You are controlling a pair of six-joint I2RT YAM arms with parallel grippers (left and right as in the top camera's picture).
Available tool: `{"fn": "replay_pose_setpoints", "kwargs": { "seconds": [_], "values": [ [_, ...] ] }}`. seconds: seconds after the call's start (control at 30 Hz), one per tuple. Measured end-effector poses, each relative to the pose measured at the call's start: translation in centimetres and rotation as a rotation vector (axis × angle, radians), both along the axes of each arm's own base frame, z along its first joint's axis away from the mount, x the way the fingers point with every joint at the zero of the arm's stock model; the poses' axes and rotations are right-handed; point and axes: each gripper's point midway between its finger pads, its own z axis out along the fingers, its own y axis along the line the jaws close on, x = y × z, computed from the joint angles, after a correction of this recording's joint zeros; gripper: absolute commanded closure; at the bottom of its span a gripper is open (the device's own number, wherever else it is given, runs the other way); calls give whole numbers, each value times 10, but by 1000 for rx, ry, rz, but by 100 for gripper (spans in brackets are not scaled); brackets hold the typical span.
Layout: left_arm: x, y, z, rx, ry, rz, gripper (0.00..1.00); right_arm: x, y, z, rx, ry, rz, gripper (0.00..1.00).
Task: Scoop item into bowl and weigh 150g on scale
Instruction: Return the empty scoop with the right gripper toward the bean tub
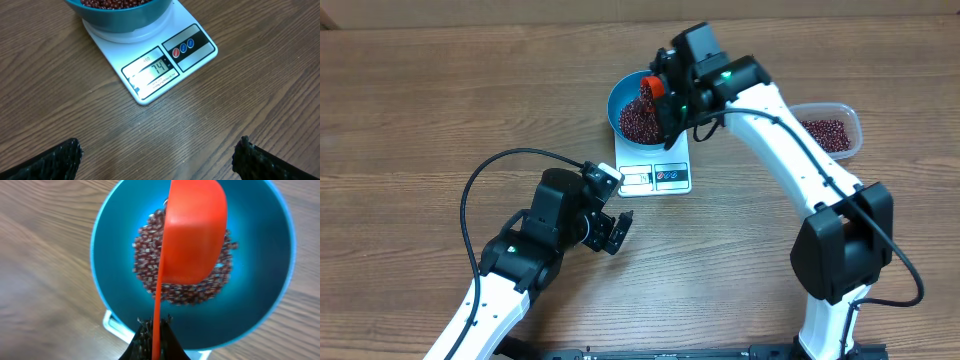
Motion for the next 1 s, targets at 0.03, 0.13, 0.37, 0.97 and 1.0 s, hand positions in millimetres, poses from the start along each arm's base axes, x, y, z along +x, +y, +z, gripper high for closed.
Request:
{"fn": "replay_pose_setpoints", "kwargs": {
  "seconds": [0.03,0.13,0.37,0.97,1.0],
  "values": [
    [0,0,0,0,0,0,0,0,-1,-1,-42,-22,-2,96],
    [0,0,0,0,0,0,0,-3,-3,-4,-164,-69,-8,96],
    [0,0,0,0,0,0,1,-4,-8,2,-395,-206,-33,96],
    [0,0,0,0,0,0,0,2,-26,33,-248,-191,-49,96],
    [0,0,0,0,0,0,0,4,-31,40,-217,-190,-58,96]
  ]
}}
